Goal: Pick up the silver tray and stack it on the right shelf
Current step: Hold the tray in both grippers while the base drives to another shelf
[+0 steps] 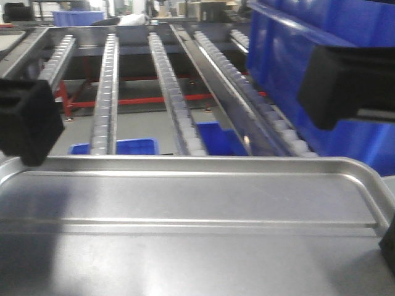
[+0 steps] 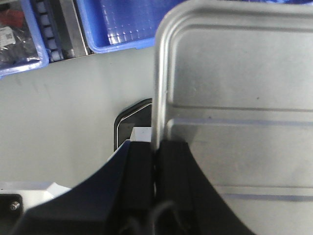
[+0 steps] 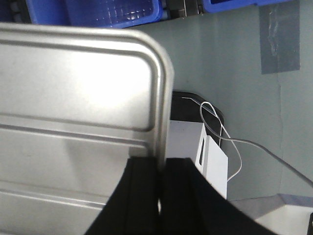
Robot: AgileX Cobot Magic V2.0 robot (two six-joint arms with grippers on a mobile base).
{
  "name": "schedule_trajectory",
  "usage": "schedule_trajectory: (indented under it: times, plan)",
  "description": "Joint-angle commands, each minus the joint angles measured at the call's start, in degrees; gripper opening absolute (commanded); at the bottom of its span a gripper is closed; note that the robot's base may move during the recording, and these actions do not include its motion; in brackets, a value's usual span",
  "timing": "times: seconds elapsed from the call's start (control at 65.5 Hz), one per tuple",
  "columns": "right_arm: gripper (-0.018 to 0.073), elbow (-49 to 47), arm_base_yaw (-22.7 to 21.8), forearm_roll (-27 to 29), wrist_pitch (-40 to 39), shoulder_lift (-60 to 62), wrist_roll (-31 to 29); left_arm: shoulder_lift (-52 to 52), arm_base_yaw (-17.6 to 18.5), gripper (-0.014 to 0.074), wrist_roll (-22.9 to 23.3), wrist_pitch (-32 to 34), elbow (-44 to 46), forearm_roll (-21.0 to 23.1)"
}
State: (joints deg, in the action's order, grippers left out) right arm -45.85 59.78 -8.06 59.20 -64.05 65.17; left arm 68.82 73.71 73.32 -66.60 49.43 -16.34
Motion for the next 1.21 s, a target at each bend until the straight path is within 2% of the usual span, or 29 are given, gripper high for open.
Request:
schedule_trajectory:
  times: [0.0, 0.794, 1.191]
  plan:
    - [0.0057, -1.38, -0.13, -2.29, 1.67, 1.33, -0.43, -1.35, 0.00, -0.0091, -0.22, -10.04, 1.16, -1.84]
    - [0.0057, -1.38, -0.13, -2.29, 2.21, 1.33, -0.43, -1.35, 0.00, -0.0091, -0.22, -10.04, 1.16, -1.25]
    - [0.0057, -1.38, -0.13, -2.29, 8.37, 1.33, -0.43, -1.35, 0.00, -0.0091, -0.22, -10.04, 1.16, -1.25]
